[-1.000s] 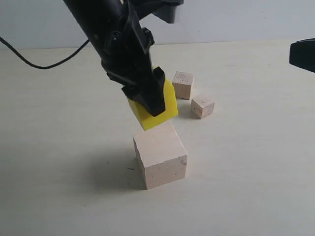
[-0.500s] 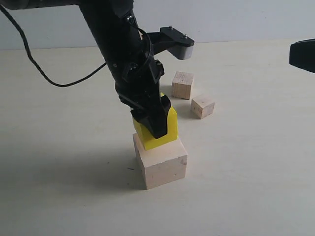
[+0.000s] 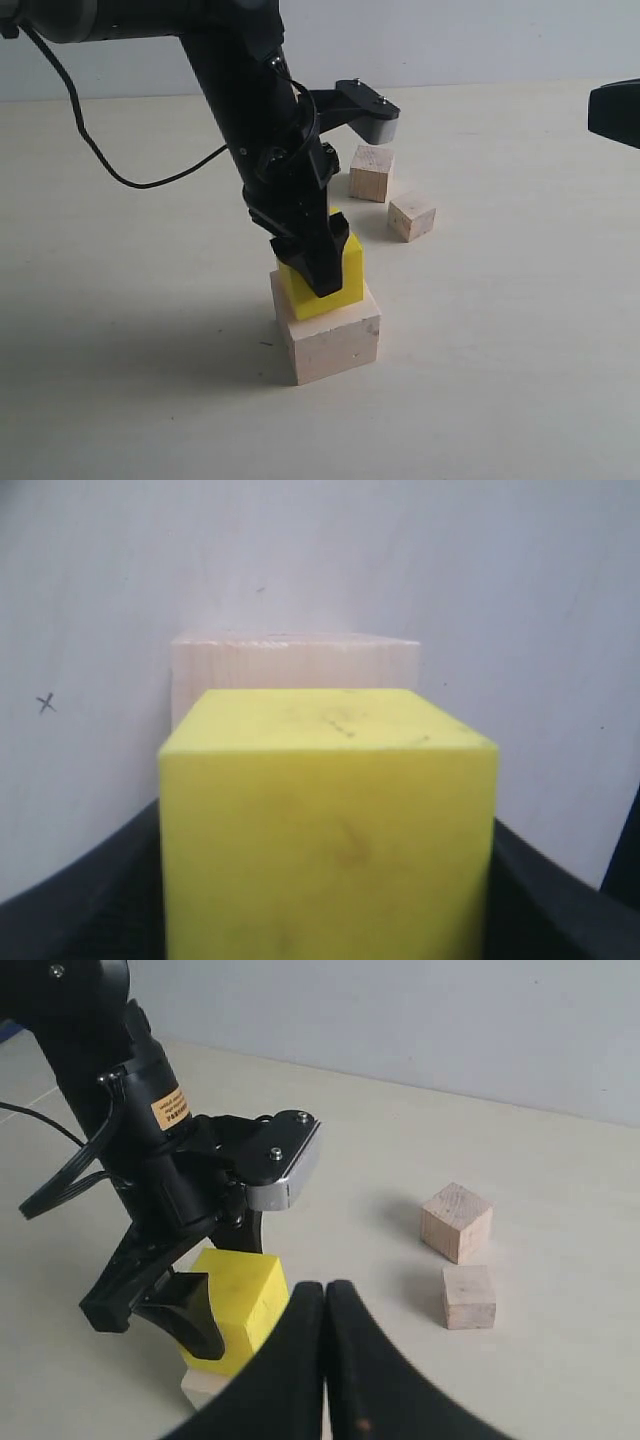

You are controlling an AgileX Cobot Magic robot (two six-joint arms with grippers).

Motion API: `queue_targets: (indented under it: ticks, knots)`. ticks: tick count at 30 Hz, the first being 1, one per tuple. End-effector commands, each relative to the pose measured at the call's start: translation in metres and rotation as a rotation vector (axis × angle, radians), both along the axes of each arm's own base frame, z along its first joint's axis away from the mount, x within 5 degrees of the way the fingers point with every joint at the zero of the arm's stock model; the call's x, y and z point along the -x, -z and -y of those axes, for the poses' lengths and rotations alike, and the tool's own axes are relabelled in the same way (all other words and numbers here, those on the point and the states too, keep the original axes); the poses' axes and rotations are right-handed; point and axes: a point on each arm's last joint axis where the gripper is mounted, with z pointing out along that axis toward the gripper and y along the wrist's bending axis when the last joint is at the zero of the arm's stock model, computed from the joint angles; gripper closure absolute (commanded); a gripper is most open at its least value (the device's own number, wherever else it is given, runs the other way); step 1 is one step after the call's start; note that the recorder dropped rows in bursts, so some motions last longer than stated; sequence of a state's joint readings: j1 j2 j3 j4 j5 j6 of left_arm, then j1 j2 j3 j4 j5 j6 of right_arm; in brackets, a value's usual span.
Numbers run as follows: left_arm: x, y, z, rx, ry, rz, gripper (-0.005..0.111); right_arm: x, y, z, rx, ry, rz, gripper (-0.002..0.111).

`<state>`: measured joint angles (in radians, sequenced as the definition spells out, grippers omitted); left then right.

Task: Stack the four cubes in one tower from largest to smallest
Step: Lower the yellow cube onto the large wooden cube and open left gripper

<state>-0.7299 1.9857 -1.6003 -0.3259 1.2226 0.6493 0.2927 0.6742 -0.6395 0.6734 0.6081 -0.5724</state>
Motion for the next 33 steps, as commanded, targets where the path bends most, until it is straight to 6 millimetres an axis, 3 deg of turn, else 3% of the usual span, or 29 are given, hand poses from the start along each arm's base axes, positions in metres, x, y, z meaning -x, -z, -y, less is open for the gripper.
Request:
queue_targets:
  ticks: [1, 31, 33]
  knots:
    - [0.003, -0.003, 0.002, 0.022, 0.005, -0.007, 0.107, 0.000, -0.002, 0.000, 0.006, -0.004, 0.011, 0.108]
    - [0.001, 0.008, 0.002, -0.030, 0.010, 0.000, 0.107, 0.000, -0.002, 0.000, 0.006, -0.004, 0.011, 0.108]
    - [0.001, 0.008, 0.003, -0.027, 0.008, -0.003, 0.102, 0.000, -0.002, 0.000, 0.006, -0.004, 0.011, 0.108]
